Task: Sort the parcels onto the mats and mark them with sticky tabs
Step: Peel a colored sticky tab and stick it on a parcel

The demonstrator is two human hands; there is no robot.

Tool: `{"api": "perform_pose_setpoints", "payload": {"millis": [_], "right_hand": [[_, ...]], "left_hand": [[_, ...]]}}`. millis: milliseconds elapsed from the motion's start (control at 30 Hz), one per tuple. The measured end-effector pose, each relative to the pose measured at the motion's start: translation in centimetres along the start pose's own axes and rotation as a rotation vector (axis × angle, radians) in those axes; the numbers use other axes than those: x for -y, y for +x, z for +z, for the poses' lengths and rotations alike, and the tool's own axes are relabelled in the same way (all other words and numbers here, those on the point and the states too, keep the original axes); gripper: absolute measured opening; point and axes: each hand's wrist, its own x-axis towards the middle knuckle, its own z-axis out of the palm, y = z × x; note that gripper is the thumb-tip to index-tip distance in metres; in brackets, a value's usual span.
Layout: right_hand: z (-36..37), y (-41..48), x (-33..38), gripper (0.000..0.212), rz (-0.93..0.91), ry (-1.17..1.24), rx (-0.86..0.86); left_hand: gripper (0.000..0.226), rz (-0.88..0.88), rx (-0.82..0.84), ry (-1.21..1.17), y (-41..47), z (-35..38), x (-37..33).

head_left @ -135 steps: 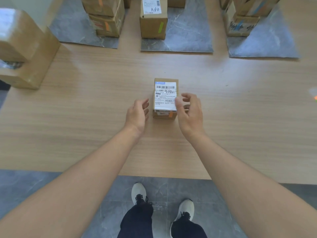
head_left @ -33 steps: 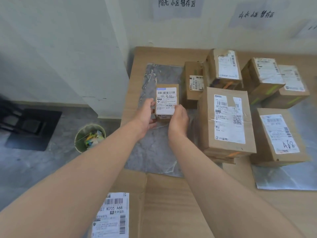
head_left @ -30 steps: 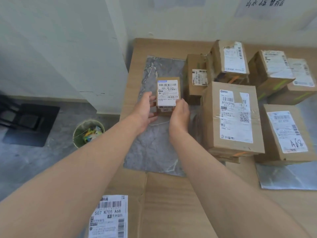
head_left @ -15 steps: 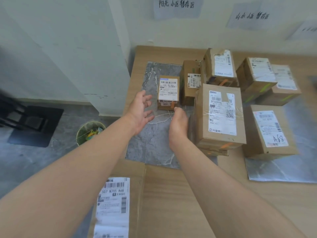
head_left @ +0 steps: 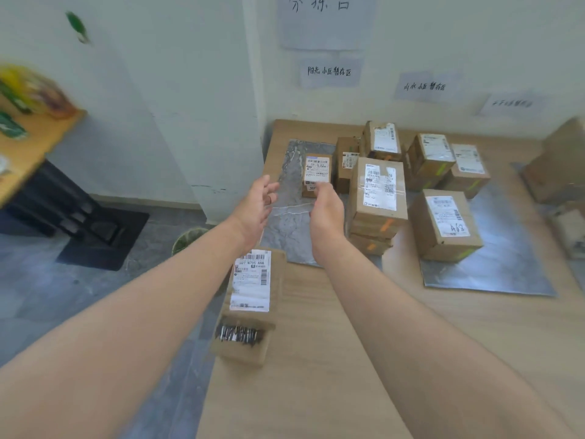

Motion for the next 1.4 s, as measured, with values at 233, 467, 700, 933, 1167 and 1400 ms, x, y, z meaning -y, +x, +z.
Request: {"api": "perform_pose_setpoints", "payload": {"millis": [233, 467, 700, 933, 1167, 1400], "right_hand": [[-1.7, -6.4, -2.2, 0.038, -0.047, -0.041, 0.006], [-2.1, -9.0, -5.8, 0.022, -0.029, -0.1, 0.069], [-2.1, -10.2, -10.4, 0.04, 0.06, -0.234, 0.122], [0.1, -10.0, -13.4, 0.042, 0.141, -0.222, 0.109], [0.8, -11.8, -11.7, 0.038, 0.108, -0.146, 0.043], [0.2, -15.4, -5.0, 0.033, -0.044, -0.147, -0.069]], "left_hand": [[0.057, 0.035, -0.002, 0.056, -6.4, -2.8, 1.7], [0.05, 0.041, -0.119, 0.079, -10.9, -4.7, 5.2], [0.054, -0.042, -0.168, 0.086, -11.5, -6.6, 9.1], [0.055, -0.172, -0.071, 0.025, -10.0, -8.0, 11.2], [0.045, -0.124, -0.001, 0.029, -10.7, -8.5, 9.2], [0.046, 0.035, 0.071, 0.013, -14.1, -6.8, 2.7]]}}
